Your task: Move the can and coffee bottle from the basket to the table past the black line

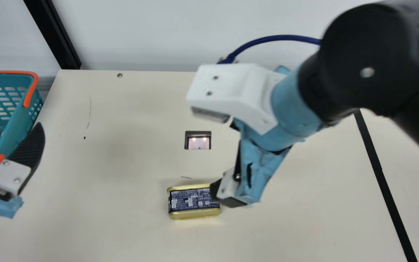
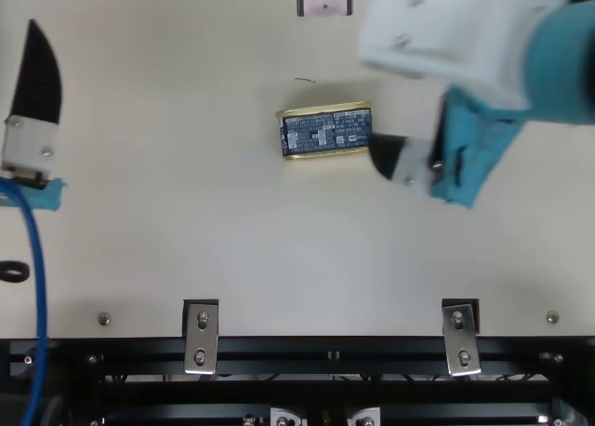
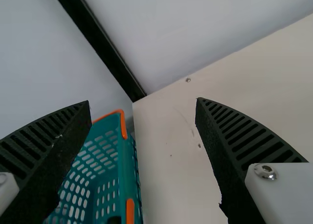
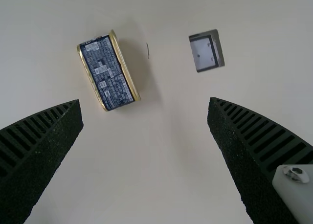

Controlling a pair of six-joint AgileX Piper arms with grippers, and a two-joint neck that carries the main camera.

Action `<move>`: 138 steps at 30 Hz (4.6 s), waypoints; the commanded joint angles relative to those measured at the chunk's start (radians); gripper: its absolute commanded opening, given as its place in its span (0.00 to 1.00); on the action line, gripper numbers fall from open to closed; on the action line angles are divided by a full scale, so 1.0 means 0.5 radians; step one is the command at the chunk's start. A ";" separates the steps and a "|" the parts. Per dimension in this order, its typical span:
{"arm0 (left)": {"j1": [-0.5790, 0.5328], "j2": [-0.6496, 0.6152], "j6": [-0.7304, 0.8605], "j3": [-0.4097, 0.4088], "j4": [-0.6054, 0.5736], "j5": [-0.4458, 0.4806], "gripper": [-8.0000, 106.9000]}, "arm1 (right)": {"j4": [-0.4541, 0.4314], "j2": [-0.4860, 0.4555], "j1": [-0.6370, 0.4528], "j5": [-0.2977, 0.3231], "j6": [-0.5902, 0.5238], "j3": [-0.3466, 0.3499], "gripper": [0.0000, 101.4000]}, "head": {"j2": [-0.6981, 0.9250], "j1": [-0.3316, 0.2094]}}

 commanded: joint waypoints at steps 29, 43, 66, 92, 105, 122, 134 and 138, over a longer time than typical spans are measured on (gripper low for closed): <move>0.188 -0.151 -0.355 -0.012 0.067 0.408 0.85 | -0.162 0.467 0.369 -0.153 -0.095 0.057 1.00 | -0.007 0.000; 0.188 -0.151 -0.355 -0.012 0.067 0.408 0.85 | -0.235 0.606 0.388 -0.311 -0.091 0.099 1.00 | -0.007 0.000; 0.188 -0.151 -0.355 -0.012 0.067 0.408 0.85 | -0.114 0.544 0.291 -0.248 0.053 0.077 0.00 | -0.007 0.000; 0.188 -0.151 -0.355 -0.012 0.067 0.408 0.85 | -0.166 -0.126 -0.648 -0.127 0.453 0.543 0.00 | -0.923 0.125; 0.188 -0.151 -0.355 -0.012 0.067 0.408 0.85 | -0.152 -0.442 -1.479 -0.067 0.216 0.749 0.00 | -1.381 0.082; 0.188 -0.151 -0.355 -0.012 0.067 0.408 0.85 | -0.307 -0.208 -2.406 -0.214 -0.066 0.687 0.00 | -1.381 0.082; 0.188 -0.151 -0.355 -0.012 0.067 0.408 0.85 | -0.460 -0.030 -2.673 -0.396 -0.086 0.743 0.00 | -1.381 0.082; 0.188 -0.151 -0.355 -0.012 0.067 0.408 0.85 | -0.466 0.005 -2.733 -0.465 -0.093 0.793 0.00 | -1.381 0.082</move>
